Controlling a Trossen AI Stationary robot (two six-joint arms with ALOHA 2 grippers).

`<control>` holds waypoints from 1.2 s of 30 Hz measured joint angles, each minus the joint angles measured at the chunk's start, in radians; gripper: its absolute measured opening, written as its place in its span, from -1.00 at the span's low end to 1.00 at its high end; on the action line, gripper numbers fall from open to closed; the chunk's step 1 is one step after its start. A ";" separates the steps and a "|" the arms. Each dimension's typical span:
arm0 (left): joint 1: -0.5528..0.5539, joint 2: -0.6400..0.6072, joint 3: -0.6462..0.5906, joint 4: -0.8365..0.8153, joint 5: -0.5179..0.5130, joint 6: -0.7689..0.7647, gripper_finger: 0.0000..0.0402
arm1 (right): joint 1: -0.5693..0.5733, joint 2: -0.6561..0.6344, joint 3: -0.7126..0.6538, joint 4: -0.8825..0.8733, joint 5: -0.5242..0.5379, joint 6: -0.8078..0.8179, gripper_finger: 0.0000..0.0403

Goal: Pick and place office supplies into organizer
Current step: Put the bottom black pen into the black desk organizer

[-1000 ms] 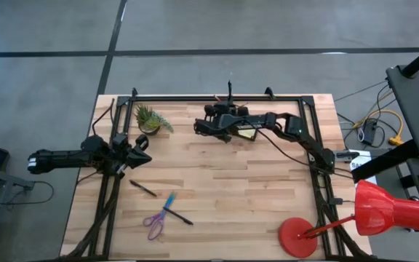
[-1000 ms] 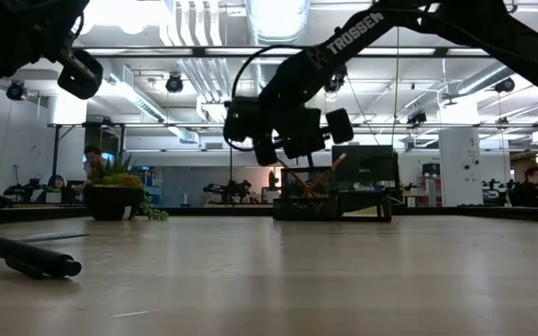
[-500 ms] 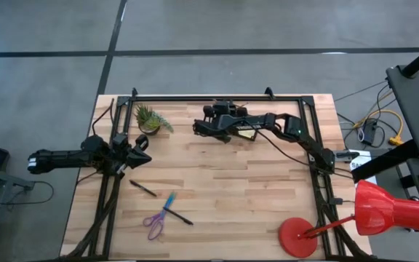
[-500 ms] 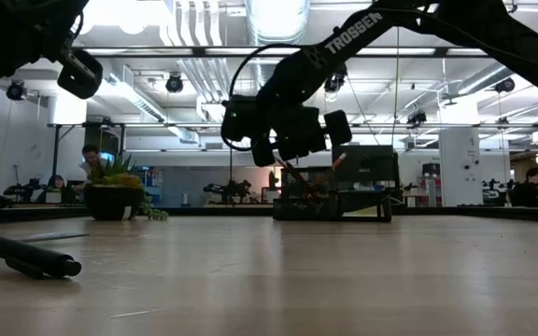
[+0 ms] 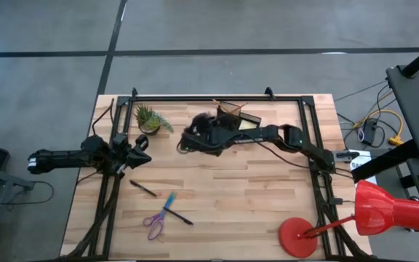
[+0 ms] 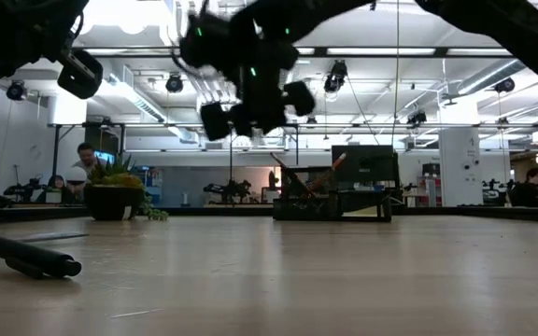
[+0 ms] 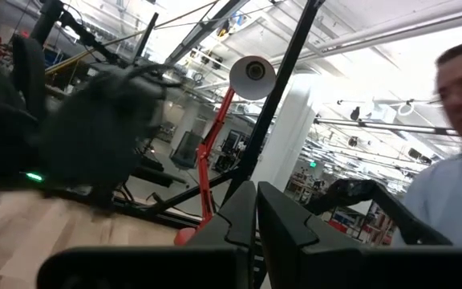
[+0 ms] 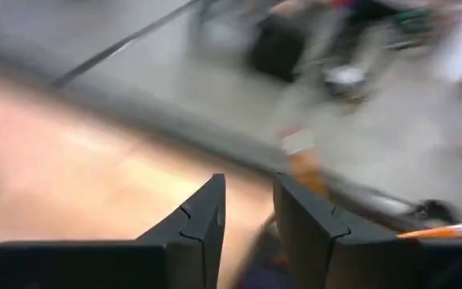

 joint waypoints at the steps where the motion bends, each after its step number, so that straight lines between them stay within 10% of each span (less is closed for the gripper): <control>1: 0.000 0.000 0.000 0.000 0.000 0.000 -1.00 | 0.010 0.000 0.015 0.036 -0.105 -0.087 -0.55; 6: 0.000 0.000 0.000 0.000 0.000 0.000 -1.00 | 0.028 0.001 0.085 0.255 -0.989 -0.471 -0.62; 8: 0.000 0.000 0.000 0.000 0.000 0.000 -1.00 | 0.040 0.008 0.120 0.259 -1.145 -0.426 -0.63; 20: 0.000 -0.001 0.000 0.000 0.000 0.000 -1.00 | 0.234 0.025 0.154 0.100 -1.058 -0.527 -0.40; 36: 0.000 0.000 0.000 0.000 0.000 0.000 -1.00 | 0.373 0.184 0.154 0.306 -1.018 -0.422 -0.21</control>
